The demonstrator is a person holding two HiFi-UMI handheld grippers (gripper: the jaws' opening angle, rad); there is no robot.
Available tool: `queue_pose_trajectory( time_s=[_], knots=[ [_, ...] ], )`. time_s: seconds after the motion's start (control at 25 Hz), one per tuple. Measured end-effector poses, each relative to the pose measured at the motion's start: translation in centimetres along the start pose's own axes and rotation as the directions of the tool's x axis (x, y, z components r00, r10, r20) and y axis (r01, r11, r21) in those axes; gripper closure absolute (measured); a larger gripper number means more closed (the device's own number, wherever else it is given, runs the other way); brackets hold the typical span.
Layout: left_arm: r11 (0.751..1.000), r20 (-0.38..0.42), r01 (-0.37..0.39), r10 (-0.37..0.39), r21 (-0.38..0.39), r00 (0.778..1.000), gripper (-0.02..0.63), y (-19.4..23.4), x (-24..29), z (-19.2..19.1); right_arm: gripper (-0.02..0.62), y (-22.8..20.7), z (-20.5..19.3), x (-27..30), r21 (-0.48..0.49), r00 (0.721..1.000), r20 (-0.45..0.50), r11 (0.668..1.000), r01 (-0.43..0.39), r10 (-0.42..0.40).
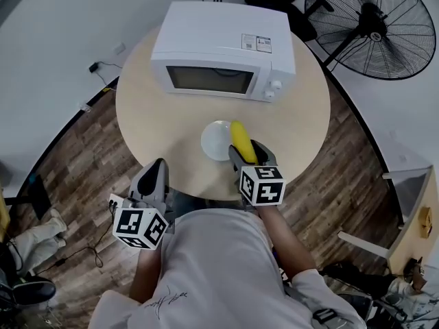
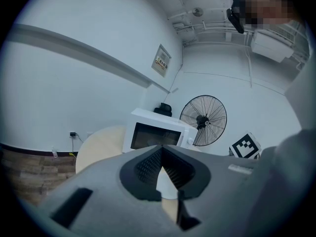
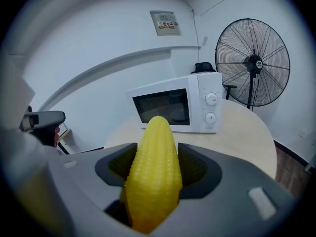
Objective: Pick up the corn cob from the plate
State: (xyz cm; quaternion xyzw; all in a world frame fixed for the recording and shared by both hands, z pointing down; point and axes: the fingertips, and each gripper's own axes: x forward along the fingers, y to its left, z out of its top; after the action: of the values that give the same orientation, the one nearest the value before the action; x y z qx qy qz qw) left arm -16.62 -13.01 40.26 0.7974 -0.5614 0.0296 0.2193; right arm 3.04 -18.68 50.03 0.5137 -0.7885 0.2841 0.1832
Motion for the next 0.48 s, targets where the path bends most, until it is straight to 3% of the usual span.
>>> queue_pose_trajectory(
  time_s=[0.48],
  knots=[
    [1.0, -0.02, 0.007, -0.007, -0.007, 1.0, 0.607, -0.1, 0.1, -0.8, 0.325, 1.0, 1.5, -2.2, -0.024, 0.998, 0.055, 1.0, -0.006, 0.008]
  ],
)
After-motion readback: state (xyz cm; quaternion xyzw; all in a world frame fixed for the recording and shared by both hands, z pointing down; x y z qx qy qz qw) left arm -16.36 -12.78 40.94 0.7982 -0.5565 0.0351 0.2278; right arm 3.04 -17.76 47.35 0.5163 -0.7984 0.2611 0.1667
